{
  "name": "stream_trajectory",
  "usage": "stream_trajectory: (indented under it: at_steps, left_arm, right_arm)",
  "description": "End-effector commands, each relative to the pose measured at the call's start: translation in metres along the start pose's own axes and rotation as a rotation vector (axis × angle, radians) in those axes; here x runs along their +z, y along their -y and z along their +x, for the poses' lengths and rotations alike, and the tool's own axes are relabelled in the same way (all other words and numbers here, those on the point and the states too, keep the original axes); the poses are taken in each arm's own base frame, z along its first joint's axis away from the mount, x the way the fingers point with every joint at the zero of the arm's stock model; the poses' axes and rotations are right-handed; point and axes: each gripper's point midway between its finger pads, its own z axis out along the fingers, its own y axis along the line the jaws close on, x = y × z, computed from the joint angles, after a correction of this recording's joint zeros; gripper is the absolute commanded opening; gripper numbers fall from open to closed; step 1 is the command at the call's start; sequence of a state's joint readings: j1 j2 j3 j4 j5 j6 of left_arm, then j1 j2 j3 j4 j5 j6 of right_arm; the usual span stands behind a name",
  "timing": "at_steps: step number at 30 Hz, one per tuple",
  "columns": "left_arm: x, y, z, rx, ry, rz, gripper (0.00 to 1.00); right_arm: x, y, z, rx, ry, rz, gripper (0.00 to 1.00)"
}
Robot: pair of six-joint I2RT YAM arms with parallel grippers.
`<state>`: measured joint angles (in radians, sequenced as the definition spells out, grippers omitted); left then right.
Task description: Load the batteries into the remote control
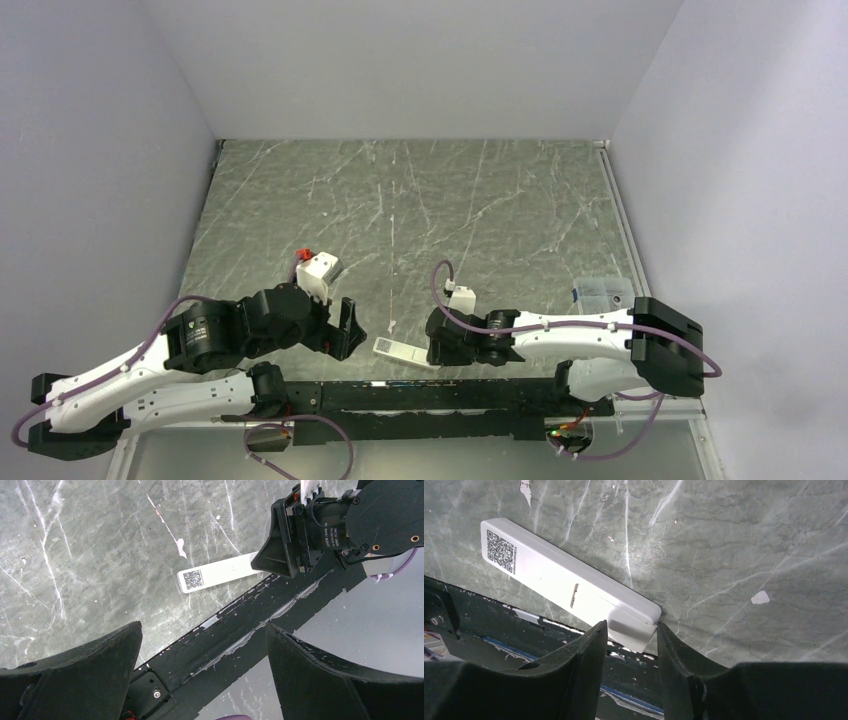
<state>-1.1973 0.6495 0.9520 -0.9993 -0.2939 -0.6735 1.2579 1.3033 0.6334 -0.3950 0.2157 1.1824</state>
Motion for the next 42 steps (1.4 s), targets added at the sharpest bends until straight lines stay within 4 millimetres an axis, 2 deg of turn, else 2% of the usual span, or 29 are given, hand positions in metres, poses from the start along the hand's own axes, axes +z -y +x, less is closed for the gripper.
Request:
stream_trajectory:
  at_steps: [1,12,25,35,42]
  left_arm:
    - [-0.001,0.006,-0.006,-0.006,0.028,0.026,0.99]
    - [0.0,0.006,-0.006,-0.003,0.024,0.023,0.99]
    - [0.007,-0.002,0.0,-0.03,-0.002,-0.043,0.99]
    - [0.036,-0.012,0.026,-0.121,-0.073,-0.142,0.99]
    - [0.066,-0.013,0.049,-0.191,-0.137,-0.11,0.91]
  right_arm:
    - [-0.004,-0.006,-0.004,0.026,0.007,-0.013,0.43]
    - [-0.002,0.009,0.0,0.034,0.004,0.041,0.41]
    - [0.001,0.009,0.002,0.055,-0.002,0.048,0.37]
    - [0.004,0.01,0.004,0.049,-0.009,0.064,0.35]
    - [0.003,0.01,0.005,0.058,-0.01,0.069,0.35]
